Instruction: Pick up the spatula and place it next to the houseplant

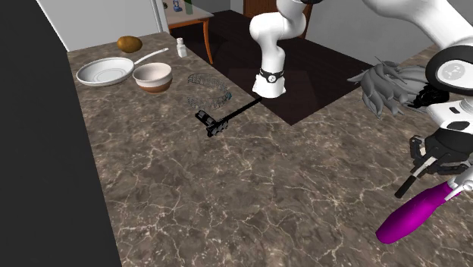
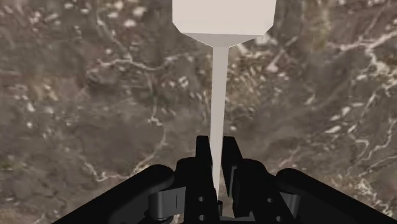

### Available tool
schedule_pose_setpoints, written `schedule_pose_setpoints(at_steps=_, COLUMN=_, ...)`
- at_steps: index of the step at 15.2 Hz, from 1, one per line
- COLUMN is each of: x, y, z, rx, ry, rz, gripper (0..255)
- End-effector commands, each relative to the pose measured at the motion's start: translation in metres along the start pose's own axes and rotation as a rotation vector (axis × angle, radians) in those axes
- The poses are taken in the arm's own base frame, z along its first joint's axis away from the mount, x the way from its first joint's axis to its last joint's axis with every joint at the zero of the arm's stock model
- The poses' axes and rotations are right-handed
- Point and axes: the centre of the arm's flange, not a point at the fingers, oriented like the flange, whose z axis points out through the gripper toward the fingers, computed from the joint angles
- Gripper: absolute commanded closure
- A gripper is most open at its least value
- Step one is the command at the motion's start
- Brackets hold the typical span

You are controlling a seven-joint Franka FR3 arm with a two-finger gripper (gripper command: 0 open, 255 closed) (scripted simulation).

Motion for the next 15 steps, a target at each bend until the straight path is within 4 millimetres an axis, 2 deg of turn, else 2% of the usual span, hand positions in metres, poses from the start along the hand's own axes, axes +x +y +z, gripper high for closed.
schedule_pose_setpoints(at_steps=1, x=0.0, y=0.0, z=0.0, rx=0.0, ry=0.0, rz=0.0, gripper=0)
schedule_pose_setpoints(at_steps=6, x=0.0, y=0.0, z=0.0, rx=0.0, ry=0.0, rz=0.0, gripper=0)
schedule_pose_setpoints(at_steps=10, x=0.0, y=0.0, z=-0.05, rx=0.0, ry=0.0, rz=0.0, gripper=0)
schedule_pose_setpoints(at_steps=15, x=0.0, y=0.0, z=-0.05, rx=0.0, ry=0.0, rz=0.0, gripper=0)
